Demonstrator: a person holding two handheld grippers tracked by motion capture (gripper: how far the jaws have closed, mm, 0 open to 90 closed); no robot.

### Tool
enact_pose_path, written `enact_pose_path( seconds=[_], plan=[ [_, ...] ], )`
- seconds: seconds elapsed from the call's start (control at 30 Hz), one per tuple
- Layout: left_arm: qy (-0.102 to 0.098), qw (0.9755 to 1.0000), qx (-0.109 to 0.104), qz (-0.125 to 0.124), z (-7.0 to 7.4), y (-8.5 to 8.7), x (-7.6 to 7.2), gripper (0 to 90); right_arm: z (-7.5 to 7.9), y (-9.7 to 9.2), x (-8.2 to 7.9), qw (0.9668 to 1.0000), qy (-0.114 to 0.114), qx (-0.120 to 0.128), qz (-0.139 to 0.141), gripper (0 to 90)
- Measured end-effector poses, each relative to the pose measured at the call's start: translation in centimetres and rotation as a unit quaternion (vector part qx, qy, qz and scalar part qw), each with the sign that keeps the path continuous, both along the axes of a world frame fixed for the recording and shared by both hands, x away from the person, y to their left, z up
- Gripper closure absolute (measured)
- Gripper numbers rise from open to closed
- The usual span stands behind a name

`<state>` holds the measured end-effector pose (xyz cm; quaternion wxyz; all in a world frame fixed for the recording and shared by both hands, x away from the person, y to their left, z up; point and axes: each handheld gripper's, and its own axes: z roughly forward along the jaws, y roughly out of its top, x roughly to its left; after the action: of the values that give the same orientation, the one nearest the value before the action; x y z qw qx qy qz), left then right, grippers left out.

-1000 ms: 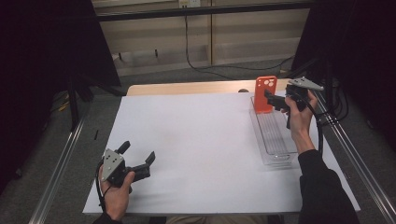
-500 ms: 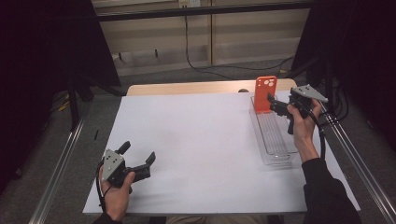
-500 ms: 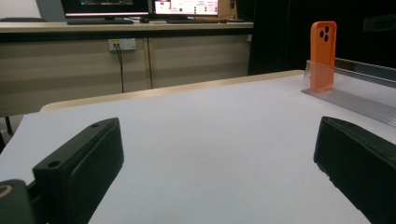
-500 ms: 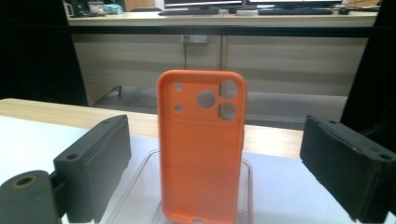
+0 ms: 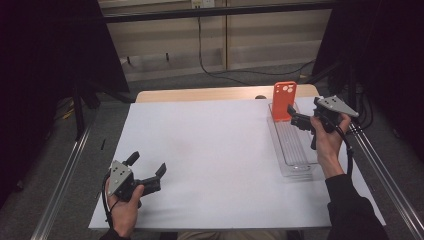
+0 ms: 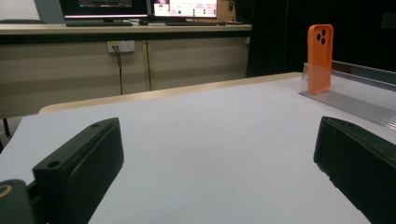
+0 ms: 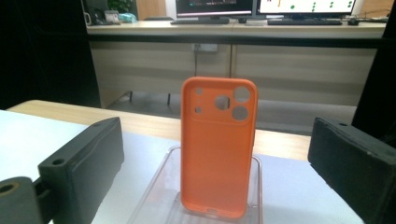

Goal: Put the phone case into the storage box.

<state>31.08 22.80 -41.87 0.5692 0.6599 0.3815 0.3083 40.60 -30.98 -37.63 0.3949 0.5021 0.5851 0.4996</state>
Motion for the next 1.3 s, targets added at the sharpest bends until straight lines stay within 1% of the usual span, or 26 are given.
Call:
enact_pose_path(
  seconds=[0.03,0.13,0.23,0.27,0.37,0.47,0.57,0.67,0.7,0.8,0.87,1.0,1.07,1.13,1.27,1.3],
  plan=[
    [0.000,1.0000,0.000,0.000,0.0,0.0,0.0,1.5,0.0,0.0,-0.2,1.0000,-0.001,-0.004,-0.002,2.5],
    [0.000,1.0000,-0.001,0.000,0.0,0.0,0.0,1.5,-0.1,0.0,-0.8,0.9999,-0.006,-0.005,-0.006,0.0],
    [0.000,1.0000,0.001,-0.001,0.0,0.0,0.0,1.5,0.1,-0.1,-1.5,0.9999,-0.009,-0.004,-0.003,0.1],
    [0.000,1.0000,0.001,0.000,0.0,0.0,0.0,1.5,0.2,-0.1,-1.7,0.9999,-0.014,-0.004,0.000,0.3],
    [0.000,1.0000,0.000,0.000,0.0,0.0,0.0,1.5,0.2,-0.1,-2.3,0.9999,-0.014,-0.007,0.005,0.0],
    [0.000,1.0000,-0.002,-0.001,0.0,0.0,-0.1,1.6,0.2,0.0,-2.8,0.9998,-0.019,-0.007,0.007,0.0],
    [-0.001,1.0000,0.003,-0.001,0.1,0.0,-0.1,1.5,0.3,0.1,-3.3,0.9997,-0.023,-0.005,0.010,0.0],
    [-0.004,1.0000,0.001,0.000,0.1,0.1,-0.1,1.5,0.5,0.3,-3.8,0.9996,-0.023,-0.006,0.015,0.0],
    [-0.002,1.0000,0.001,0.000,0.1,0.1,-0.1,1.5,0.5,0.4,-4.0,0.9995,-0.025,-0.004,0.016,0.0],
    [-0.002,1.0000,0.000,0.000,0.1,0.1,-0.1,1.6,0.4,0.5,-4.5,0.9995,-0.021,0.005,0.022,0.0],
    [-0.003,1.0000,0.001,0.001,0.1,0.1,-0.2,1.5,0.3,0.5,-4.9,0.9996,-0.020,0.000,0.021,0.0],
    [-0.002,1.0000,0.001,0.001,0.1,0.1,-0.2,1.5,0.3,0.5,-5.5,0.9996,-0.021,0.002,0.021,0.0],
    [-0.002,1.0000,0.001,0.001,0.1,0.1,-0.2,1.5,0.3,0.5,-5.9,0.9995,-0.025,-0.001,0.020,0.1],
    [-0.001,1.0000,0.000,0.001,0.1,0.1,-0.2,1.5,0.2,0.6,-6.2,0.9995,-0.023,-0.006,0.020,0.1],
    [-0.001,1.0000,-0.001,0.001,0.1,0.1,-0.2,1.5,0.1,0.7,-7.0,0.9996,-0.022,-0.007,0.019,0.1],
    [0.000,1.0000,-0.001,0.001,0.1,0.1,-0.2,1.6,0.0,0.8,-7.2,0.9995,-0.025,-0.006,0.018,0.0]
  ],
)
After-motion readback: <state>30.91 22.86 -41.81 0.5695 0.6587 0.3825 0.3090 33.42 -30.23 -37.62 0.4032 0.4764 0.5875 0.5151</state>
